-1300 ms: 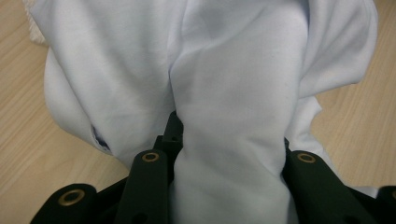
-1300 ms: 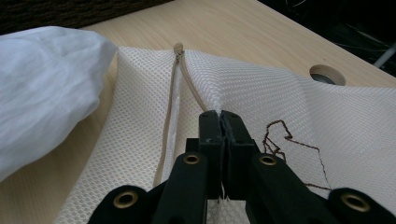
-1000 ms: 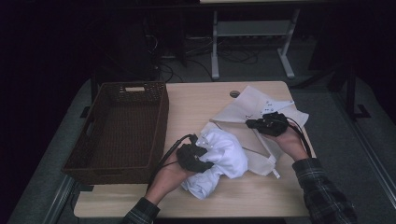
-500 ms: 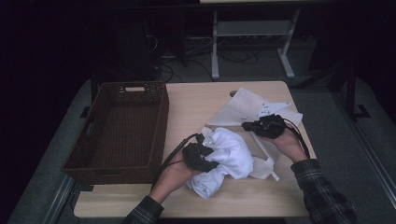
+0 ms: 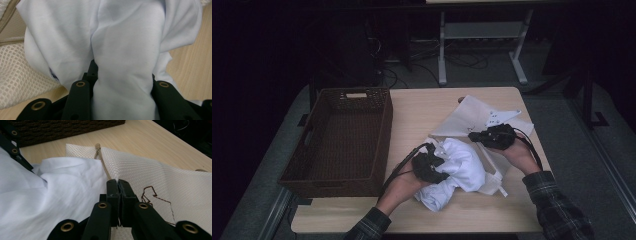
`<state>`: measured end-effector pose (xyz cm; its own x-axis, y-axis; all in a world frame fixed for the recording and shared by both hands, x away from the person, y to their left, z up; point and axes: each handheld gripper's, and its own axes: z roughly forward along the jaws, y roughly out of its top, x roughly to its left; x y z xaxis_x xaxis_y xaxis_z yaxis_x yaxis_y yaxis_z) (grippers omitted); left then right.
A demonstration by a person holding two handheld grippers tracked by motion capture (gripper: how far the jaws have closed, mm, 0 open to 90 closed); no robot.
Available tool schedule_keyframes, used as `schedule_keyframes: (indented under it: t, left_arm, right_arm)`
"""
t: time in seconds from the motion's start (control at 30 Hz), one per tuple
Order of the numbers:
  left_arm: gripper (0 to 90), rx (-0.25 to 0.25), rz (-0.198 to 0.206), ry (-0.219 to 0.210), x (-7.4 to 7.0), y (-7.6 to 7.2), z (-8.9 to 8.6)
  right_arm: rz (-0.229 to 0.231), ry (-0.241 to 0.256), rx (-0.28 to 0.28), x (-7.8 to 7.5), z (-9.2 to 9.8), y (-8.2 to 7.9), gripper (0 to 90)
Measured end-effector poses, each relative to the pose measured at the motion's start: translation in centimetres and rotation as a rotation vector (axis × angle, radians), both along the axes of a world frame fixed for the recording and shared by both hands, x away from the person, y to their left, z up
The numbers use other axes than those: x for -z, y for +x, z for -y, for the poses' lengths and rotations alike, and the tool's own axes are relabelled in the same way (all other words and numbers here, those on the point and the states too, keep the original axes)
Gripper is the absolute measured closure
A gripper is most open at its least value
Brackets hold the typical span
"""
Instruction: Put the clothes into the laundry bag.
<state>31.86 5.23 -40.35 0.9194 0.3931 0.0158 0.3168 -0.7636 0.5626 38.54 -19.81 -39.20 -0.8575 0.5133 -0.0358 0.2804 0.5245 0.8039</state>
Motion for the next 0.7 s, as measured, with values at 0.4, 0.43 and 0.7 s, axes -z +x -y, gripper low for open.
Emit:
schedule_keyframes:
  t: [0.4, 0.43, 0.7]
  left_arm:
    - [63.6, 0.000, -0.004, -0.001, 0.5, 0.8, 0.6]
    - [63.6, -0.001, 0.000, 0.003, 0.5, 0.9, 0.7]
    - [63.6, -0.025, 0.013, 0.008, 0.5, 1.8, 1.0]
  right_arm:
    - [0.000, 0.003, -0.023, -0.1, -0.4, -0.2, 87.6]
    - [0.000, 0.001, -0.026, -0.1, -0.5, -0.2, 87.6]
    - [0.003, -0.004, -0.037, -0.2, -0.8, -0.4, 87.6]
